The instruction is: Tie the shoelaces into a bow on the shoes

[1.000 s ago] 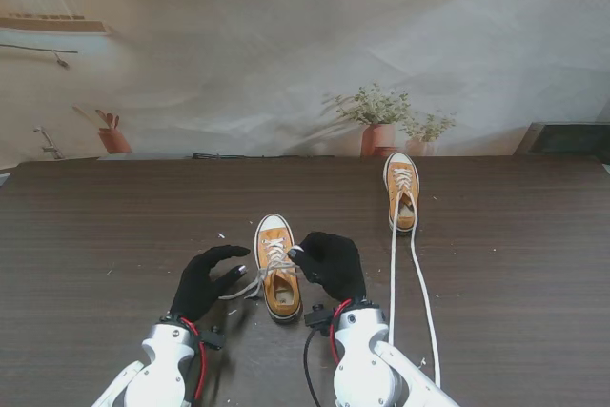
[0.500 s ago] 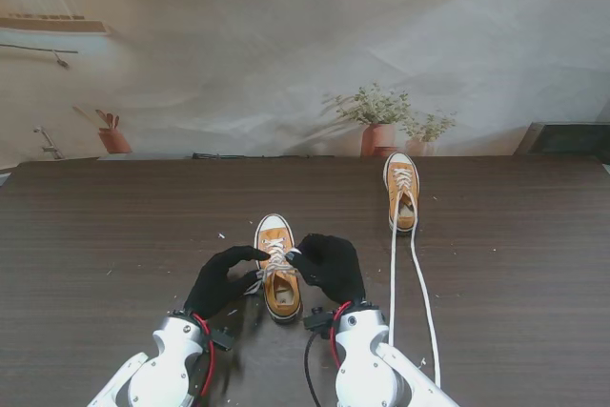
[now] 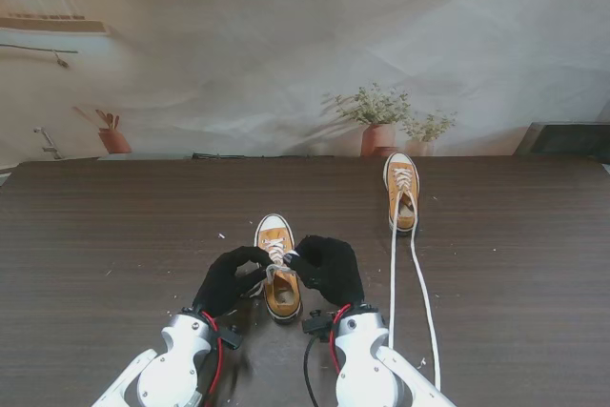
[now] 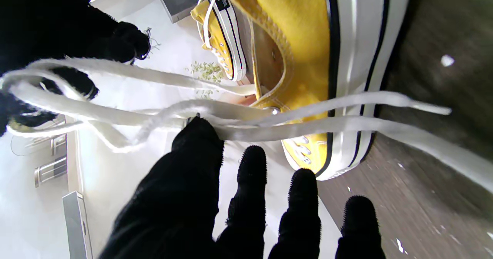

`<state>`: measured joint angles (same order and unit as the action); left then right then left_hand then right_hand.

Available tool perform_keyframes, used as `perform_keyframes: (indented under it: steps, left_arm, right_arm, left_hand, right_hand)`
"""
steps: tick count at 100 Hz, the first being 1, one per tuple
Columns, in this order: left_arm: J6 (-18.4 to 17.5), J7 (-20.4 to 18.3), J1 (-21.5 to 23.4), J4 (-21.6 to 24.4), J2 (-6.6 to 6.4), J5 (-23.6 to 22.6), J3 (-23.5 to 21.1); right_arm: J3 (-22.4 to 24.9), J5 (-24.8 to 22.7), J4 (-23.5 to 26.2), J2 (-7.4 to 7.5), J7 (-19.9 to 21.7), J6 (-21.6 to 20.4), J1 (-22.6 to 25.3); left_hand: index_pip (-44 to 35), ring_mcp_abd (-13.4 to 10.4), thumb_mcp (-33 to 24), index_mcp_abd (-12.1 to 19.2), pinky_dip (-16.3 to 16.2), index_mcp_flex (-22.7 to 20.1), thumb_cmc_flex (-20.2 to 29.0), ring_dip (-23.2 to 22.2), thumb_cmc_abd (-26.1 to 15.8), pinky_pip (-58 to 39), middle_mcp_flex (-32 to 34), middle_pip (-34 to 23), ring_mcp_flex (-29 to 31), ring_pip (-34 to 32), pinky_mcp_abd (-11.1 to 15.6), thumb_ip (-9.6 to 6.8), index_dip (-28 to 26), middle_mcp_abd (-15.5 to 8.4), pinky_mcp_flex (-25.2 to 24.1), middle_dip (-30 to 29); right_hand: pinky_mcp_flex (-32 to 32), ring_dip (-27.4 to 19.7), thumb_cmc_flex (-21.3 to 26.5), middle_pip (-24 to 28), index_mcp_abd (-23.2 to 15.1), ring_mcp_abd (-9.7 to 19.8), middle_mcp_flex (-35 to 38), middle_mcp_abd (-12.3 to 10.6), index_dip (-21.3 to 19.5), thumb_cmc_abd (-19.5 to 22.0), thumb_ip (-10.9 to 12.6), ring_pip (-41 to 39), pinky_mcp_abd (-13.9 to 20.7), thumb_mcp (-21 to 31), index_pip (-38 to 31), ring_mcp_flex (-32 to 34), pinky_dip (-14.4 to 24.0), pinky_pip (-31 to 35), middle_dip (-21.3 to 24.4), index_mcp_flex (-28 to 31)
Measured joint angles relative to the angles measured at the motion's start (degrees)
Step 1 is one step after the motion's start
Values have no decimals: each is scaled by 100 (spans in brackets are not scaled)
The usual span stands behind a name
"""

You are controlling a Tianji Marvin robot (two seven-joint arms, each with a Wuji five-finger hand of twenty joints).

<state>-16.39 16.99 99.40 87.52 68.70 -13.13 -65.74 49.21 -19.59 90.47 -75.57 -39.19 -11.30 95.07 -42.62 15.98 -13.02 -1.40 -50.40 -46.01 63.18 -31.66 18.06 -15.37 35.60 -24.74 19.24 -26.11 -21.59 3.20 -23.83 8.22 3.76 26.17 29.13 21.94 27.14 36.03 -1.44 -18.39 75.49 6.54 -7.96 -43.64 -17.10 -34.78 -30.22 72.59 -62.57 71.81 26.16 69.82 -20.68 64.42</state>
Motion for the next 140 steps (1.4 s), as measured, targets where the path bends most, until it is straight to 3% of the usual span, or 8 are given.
perform_keyframes:
  steps: [8,20,36,49,59,91,100,140]
  left_arm:
    - [-3,100,25,0,26,0,-23]
    - [-1,301,107,3,75,-41,-111]
    - [1,297,218,6,90,-46,-251]
    - [-8,269,274,2,83,-12,-311]
    - [-8,273,313,-3,84,4,-364]
    - [22,383,413,-38,91,46,-508]
    - [89,474,433,-40,112,55,-548]
    - [178,739,625,72,196,113,-903]
  right_arm:
    - [7,51,1,2,49,8,9]
    - [29,241,-14,-4,74,38,10]
    - [80,992,66,-8,405,90,65]
    - [72,1104,121,-15,463,183,102]
    - [70,1299,123,-45,446,217,102]
    - [95,1125,-9,-119,174,228,94]
    - [99,933,-81,-126,79,248,82]
    - [157,595,-299,-132,-104,327,3]
  left_hand:
    - [-3,9,-540,-36,0,-132,-220,0,221,0,156,-10,4,-56,0,115,0,0,67,0]
    - [-52,50,-674,-20,0,-115,-354,0,274,0,212,-142,5,-67,0,174,-360,0,130,0]
    - [-342,50,110,-8,0,237,-189,0,-157,0,140,-344,5,-74,0,170,-1328,0,130,269]
    - [-475,50,236,-8,0,375,-139,0,-239,0,91,-413,5,-74,0,170,-1541,0,130,371]
    - [-491,50,475,-8,0,385,-34,1,-309,0,91,-497,5,-74,0,170,-1766,0,130,740]
    - [-484,50,1127,-24,-32,600,310,1,-665,0,91,-680,5,-218,0,170,-2384,0,128,1826]
    - [-484,50,1130,-24,-38,602,310,1,-666,0,91,-686,5,-275,0,170,-2409,0,128,1893]
    - [-484,50,1189,-24,-49,605,316,1,-714,-1,91,-686,5,-285,0,170,-2414,0,128,1982]
  right_hand:
    - [-31,0,-16,0,0,-11,0,97,2,53,0,0,-1,-5,2,0,0,0,0,0]
    - [-186,0,-55,-15,-77,-50,-78,129,2,113,0,154,-1,-67,5,-84,0,-10,9,-1]
    - [-755,-61,7,160,-115,39,-762,158,-91,50,0,394,179,-124,8,-588,0,-165,-32,-141]
    - [-975,-62,53,425,-164,96,-1015,158,-541,9,0,371,271,-120,9,-806,16,-225,-35,-296]
    - [-1043,-62,46,436,-257,98,-1032,158,-639,6,-2,297,290,-120,9,-871,73,-227,-35,-305]
    - [-1056,-63,-21,437,-424,92,-1035,158,-639,3,-118,152,293,-120,17,-987,127,-228,-35,-305]
    - [-1056,-63,-21,437,-414,92,-1037,158,-642,1,-118,140,293,-120,17,-989,134,-228,-35,-305]
    - [-968,-66,116,719,-52,154,-838,-16,-1350,-60,-118,-111,296,-32,-46,-989,138,-222,-34,-296]
